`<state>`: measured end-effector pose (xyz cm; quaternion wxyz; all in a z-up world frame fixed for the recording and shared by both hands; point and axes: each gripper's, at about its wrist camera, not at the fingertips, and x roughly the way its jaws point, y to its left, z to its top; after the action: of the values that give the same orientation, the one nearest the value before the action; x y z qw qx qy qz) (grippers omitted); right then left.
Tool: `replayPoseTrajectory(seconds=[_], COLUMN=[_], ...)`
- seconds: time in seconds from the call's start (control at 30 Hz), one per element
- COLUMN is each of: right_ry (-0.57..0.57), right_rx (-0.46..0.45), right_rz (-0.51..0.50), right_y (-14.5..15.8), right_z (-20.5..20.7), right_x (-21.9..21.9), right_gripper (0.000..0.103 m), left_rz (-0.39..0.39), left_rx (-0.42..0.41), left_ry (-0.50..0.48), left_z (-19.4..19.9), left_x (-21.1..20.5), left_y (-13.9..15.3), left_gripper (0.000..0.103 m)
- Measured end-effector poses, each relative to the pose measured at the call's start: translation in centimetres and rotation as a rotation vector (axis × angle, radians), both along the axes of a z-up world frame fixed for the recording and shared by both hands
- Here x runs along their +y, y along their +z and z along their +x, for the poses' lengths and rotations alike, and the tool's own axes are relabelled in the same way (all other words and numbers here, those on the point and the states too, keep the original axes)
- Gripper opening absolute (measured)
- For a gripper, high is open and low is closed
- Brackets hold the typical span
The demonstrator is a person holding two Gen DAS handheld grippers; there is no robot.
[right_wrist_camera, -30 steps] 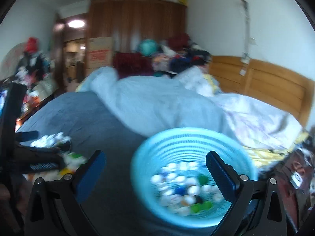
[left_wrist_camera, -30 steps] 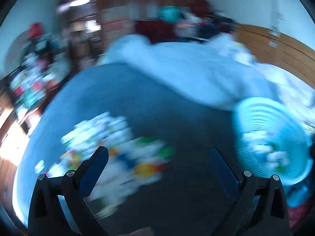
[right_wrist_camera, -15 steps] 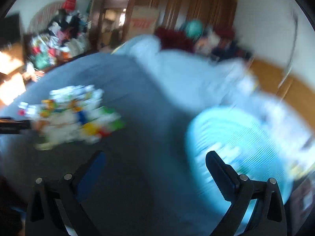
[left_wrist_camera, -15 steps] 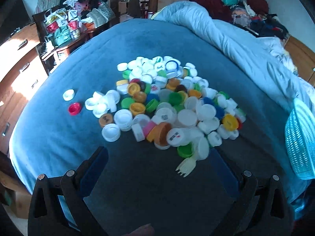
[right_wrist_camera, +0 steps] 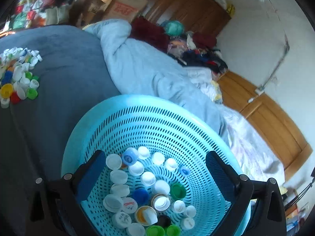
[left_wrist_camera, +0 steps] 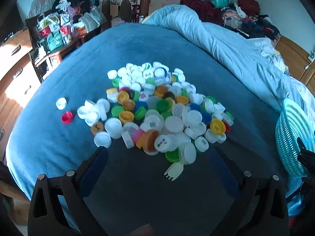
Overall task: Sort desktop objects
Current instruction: 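Move both open grippers back toward the cap pile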
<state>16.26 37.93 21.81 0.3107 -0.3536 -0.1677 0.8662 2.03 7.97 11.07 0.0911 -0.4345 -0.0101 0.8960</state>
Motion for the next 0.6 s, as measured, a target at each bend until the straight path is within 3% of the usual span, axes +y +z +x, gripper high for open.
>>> replayPoseTrajectory(seconds=[0.2, 0.33, 0.5, 0.6], right_ry=[0.049, 0.084, 0.068, 0.045], right_rx=[0.128, 0.165, 0.105, 0.095], right_rz=[-0.129, -0.189, -0.126, -0.09], right_y=[3.9, 3.7, 2.5, 3.3], right_z=[3.7, 7.3, 8.9, 9.0], right_x=[-3.1, -5.2, -6.6, -6.9], right_gripper=[0.099, 0.102, 0.103, 0.103], left_rz=[0.008, 0.022, -0.001, -0.001], left_rx=[0.008, 0.012, 0.005, -0.013], left_ry=[0.022, 0.017, -0.01, -0.008], left_z=[0.1, 0.7, 0.7, 0.4], left_x=[-1.7, -2.9, -4.1, -5.5], left_y=[0.4, 0.5, -0.5, -1.6], left_gripper=[0.101, 0.101, 0.101, 0.101])
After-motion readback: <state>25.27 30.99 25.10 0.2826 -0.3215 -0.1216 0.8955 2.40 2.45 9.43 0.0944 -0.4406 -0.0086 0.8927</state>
